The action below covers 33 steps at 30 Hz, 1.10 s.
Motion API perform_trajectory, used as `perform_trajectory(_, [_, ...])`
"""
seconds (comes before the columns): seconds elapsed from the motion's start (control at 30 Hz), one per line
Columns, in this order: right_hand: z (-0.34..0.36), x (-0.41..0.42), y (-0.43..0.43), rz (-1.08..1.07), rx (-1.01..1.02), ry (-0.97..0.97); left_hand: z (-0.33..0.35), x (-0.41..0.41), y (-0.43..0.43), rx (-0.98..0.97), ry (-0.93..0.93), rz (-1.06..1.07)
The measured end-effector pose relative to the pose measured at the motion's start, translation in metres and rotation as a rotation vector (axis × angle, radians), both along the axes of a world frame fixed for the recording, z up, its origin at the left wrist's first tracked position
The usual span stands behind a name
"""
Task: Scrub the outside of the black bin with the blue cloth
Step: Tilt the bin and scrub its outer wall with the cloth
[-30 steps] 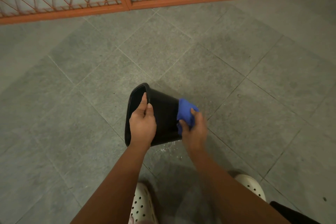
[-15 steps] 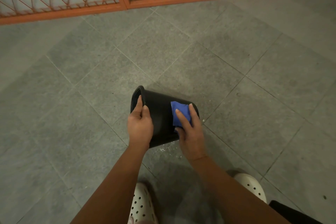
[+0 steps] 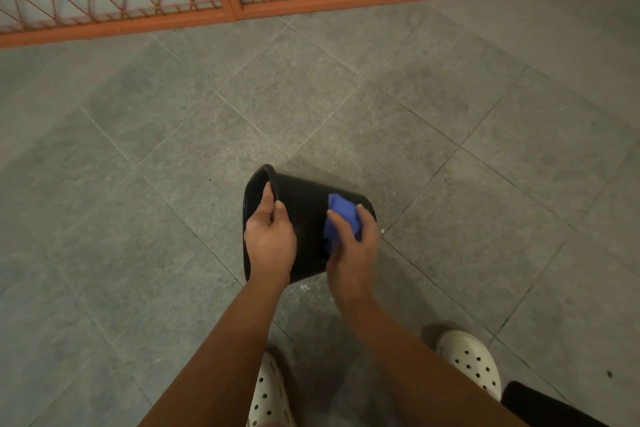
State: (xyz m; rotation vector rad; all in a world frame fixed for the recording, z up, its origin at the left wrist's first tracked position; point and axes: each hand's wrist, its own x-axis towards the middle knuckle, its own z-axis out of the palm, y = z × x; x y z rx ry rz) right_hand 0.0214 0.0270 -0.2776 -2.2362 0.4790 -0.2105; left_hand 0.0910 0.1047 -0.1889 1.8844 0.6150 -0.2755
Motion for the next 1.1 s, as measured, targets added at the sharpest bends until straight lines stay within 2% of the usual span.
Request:
perform_trajectory(0.07, [0.007,-0.001,0.020,-0.043,-0.022,-0.040,-0.002,0.001,0.002,0.010,-0.009,-0.019])
perform_trajectory(0.13, [0.018,0.013,0.024,0.015,-0.034,-0.126,-0.001,0.000,0.002,0.019,-0.016,-0.033])
perform_trajectory(0.2, [0.014,0.025,0.014,0.003,-0.060,-0.108,-0.001,0.000,0.003,0.016,-0.022,-0.012])
perform_trajectory(0.4, [-0.011,0.029,-0.041,-0.128,0.112,0.126,0.001,-0.001,0.004,-0.005,0.006,0.062])
perform_trajectory(0.6, [-0.022,0.023,-0.057,-0.173,0.130,0.275,0.004,-0.001,0.004,-0.004,0.014,0.058])
perform_trajectory(0.8, [-0.031,0.007,-0.071,-0.351,0.135,0.445,0.005,0.000,0.004,0.020,0.011,0.047])
perform_trajectory(1.0, [-0.018,-0.016,-0.053,-0.488,0.226,0.465,0.011,0.000,-0.003,0.010,-0.023,-0.016])
perform_trajectory(1.1, [-0.003,-0.015,-0.037,-0.526,0.199,0.291,0.013,0.002,-0.003,0.018,-0.048,-0.026])
